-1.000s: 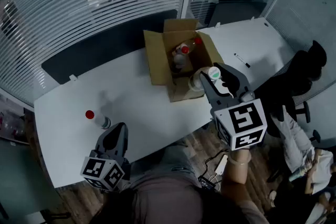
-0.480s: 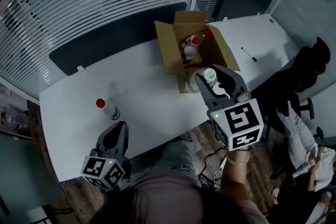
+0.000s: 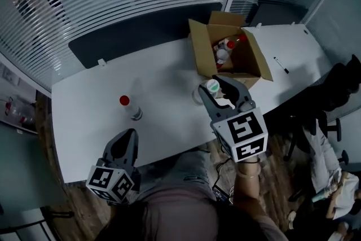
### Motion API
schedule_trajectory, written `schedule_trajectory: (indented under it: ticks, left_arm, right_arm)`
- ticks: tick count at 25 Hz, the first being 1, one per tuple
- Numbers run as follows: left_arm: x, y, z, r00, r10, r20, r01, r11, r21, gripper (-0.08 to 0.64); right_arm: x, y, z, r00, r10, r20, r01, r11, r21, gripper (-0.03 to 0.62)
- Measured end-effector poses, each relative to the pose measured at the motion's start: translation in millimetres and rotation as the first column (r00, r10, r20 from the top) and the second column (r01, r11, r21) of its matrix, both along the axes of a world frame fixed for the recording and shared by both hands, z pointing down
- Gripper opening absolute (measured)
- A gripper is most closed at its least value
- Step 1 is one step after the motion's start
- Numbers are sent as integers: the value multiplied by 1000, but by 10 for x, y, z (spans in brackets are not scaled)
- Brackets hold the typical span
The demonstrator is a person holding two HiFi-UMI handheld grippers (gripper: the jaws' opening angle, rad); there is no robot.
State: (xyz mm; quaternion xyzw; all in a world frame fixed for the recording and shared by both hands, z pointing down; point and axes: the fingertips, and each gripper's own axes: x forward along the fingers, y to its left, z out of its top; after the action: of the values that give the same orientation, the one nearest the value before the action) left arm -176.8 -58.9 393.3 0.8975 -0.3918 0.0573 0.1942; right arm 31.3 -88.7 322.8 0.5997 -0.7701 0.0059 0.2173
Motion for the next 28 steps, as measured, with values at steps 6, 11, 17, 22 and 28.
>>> schedule_trajectory:
  ticks: [6, 11, 17, 22, 28]
  left_arm:
    - [-258, 9, 107, 999, -45, -20, 46, 998, 34, 9]
    - [-449, 43, 63, 993, -115, -1, 115, 993, 12, 9]
    - [-634, 83, 91, 986, -168, -2, 168, 985, 25, 9]
    - [-721, 116, 20, 974, -228, 17, 228, 974, -9, 9]
    - [-835, 143, 74, 965, -261, 11, 261, 965, -4, 9]
  right_arm:
    - [-423, -198, 253, 996, -84, 39, 85, 996, -28, 175]
    - [-650, -310, 459, 990, -133, 53, 137, 989, -61, 175]
    - [-842, -432, 640, 981, -182, 61, 187, 979, -88, 175]
    - [-969, -537, 832, 975, -213, 61, 219, 969, -113, 175]
    - [-1093, -639, 989, 970, -238, 53, 243, 960, -141, 175]
